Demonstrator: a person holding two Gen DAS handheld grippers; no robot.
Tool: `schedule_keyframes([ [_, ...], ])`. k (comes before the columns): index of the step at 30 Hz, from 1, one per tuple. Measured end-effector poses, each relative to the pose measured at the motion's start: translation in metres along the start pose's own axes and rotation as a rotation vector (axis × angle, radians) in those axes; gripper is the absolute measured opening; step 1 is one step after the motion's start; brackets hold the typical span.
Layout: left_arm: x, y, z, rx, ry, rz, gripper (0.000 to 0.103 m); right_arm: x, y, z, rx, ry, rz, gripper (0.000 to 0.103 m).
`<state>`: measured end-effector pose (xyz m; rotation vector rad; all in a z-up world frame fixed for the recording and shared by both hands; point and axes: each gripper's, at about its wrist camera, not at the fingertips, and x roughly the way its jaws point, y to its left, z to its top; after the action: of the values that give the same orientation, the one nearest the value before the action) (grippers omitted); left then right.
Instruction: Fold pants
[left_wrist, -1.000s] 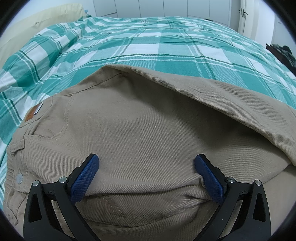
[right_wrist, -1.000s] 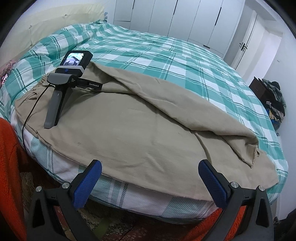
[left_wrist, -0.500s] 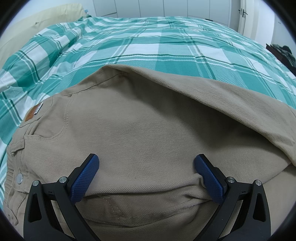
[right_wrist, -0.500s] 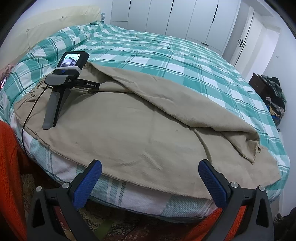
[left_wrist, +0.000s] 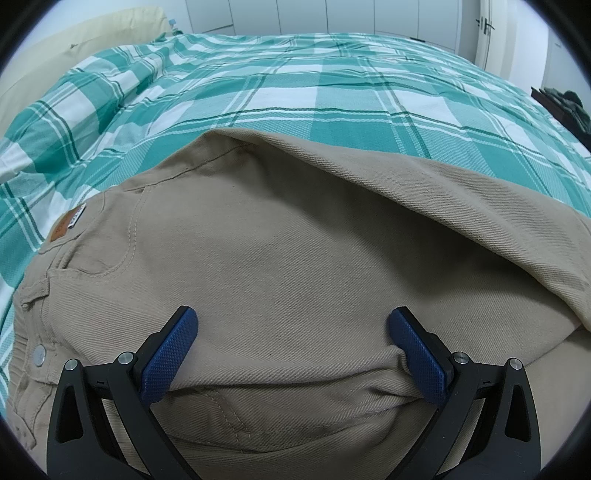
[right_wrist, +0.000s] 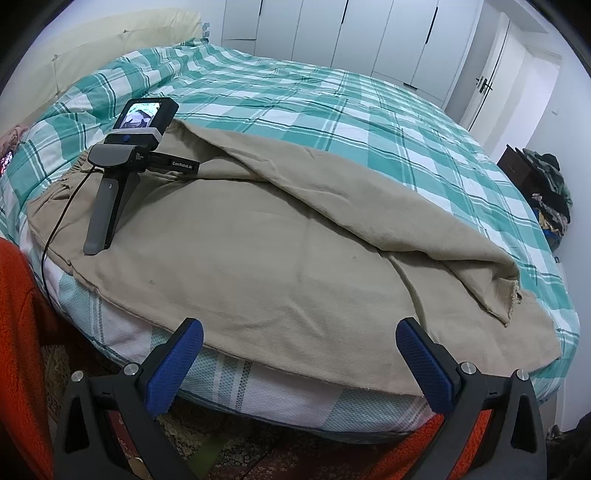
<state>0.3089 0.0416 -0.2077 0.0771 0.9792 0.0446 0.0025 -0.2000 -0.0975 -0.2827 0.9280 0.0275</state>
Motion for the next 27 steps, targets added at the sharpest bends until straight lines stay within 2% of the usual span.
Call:
schedule_keyframes([
  [27, 0.0001, 0.0001, 0.0001, 0.000, 0.000, 0.000, 0.103, 0.0060, 0.0048, 0.0015, -0.013, 0.020, -0.003, 0.102],
])
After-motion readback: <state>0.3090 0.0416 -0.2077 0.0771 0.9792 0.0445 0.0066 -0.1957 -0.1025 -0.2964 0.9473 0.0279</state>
